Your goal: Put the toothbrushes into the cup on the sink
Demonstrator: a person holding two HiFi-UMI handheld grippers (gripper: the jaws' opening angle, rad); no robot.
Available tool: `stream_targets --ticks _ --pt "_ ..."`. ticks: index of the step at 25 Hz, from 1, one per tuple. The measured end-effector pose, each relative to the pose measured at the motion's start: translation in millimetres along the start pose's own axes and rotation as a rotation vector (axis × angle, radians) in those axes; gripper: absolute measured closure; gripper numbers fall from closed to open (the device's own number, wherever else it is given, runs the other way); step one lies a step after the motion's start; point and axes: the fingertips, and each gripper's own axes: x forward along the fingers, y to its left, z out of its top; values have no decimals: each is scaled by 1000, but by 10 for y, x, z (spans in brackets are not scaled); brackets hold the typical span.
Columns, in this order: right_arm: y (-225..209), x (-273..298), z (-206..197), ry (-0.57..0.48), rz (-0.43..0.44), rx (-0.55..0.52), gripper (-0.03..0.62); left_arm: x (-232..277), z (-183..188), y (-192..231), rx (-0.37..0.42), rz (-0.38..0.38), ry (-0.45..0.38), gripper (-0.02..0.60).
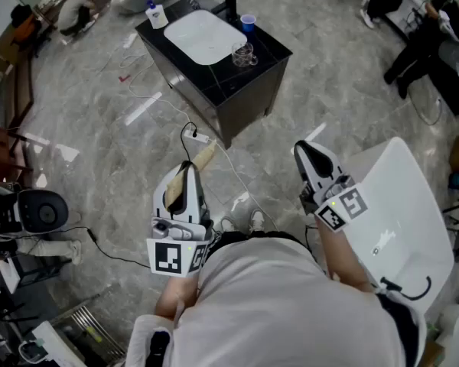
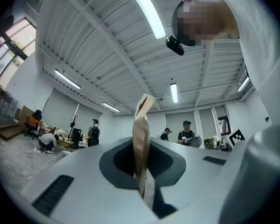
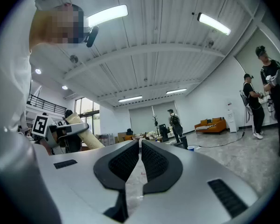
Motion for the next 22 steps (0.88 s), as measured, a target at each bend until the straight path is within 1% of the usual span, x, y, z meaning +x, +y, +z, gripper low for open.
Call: stream_targets --ticks 7,12,16,19,22 --pt "-24 87 -35 8 18 10 548 46 -45 31 -3 13 13 571" --pt "-93 107 -25 6 26 18 548 121 -18 27 4 23 4 571" --pt "-208 86 12 -19 5 31 546 191 -60 -7 5 21 8 571" --pt "-297 37 22 -10 -9 17 546 240 -109 -57 -2 25 16 569" --pt "-377 -18 -20 3 3 23 546 291 -168 -125 -10 30 24 569"
